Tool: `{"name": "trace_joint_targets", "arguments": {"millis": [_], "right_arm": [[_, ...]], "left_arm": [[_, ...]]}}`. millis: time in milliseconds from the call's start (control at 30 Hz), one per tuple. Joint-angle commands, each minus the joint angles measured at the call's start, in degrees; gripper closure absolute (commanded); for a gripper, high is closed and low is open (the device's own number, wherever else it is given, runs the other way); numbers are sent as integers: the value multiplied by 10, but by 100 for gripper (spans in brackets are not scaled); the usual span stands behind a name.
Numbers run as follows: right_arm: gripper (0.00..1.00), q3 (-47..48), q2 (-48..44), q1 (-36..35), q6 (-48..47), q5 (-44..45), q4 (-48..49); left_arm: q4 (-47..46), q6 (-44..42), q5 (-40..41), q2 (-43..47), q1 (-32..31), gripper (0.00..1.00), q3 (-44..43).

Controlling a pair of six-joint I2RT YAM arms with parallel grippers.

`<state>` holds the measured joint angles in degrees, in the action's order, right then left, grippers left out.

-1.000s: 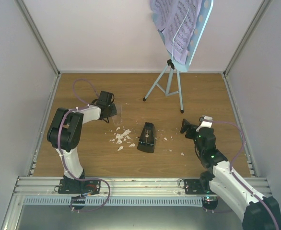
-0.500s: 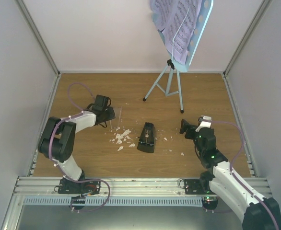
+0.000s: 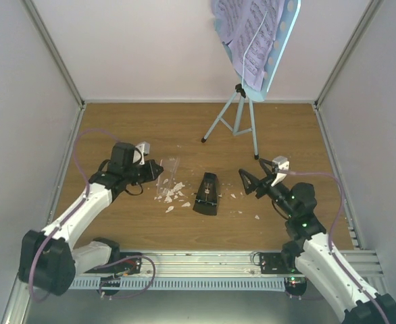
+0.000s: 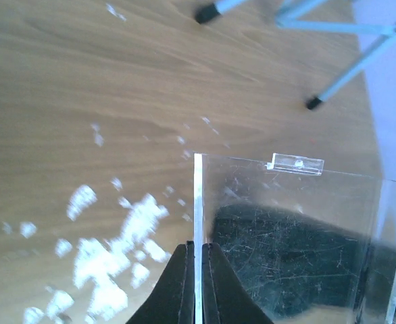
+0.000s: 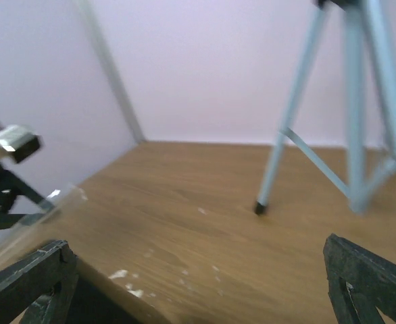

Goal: Pack up the instrument practice props

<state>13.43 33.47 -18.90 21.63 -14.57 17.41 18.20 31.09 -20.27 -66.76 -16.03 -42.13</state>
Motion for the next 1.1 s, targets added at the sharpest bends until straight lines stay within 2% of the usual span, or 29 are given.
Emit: {"name": "trace_joint_targets", "arguments": {"millis": [0, 200, 333, 433, 733, 833, 1067], "right_arm": [[0, 30, -16, -7, -80, -151, 73], [0, 64, 15, -84, -155, -119, 79], [1, 104, 64, -217, -249, 16, 72], [0, 118, 107, -314, -313, 97, 101], [0, 128, 244, -494, -476, 258, 230], [0, 133, 287, -534, -528, 294, 267], [0, 174, 388, -578, -580, 330, 291]], "left_arm": [[76, 41, -140, 62, -2, 100, 7], [156, 124, -227, 119, -1, 100, -10], [204, 160, -283, 115, 8, 100, -32], [223, 178, -306, 108, 10, 100, -35], [278, 220, -379, 71, 12, 100, -30], [285, 229, -388, 62, 13, 100, -23], [271, 250, -391, 60, 14, 100, -16]]}}
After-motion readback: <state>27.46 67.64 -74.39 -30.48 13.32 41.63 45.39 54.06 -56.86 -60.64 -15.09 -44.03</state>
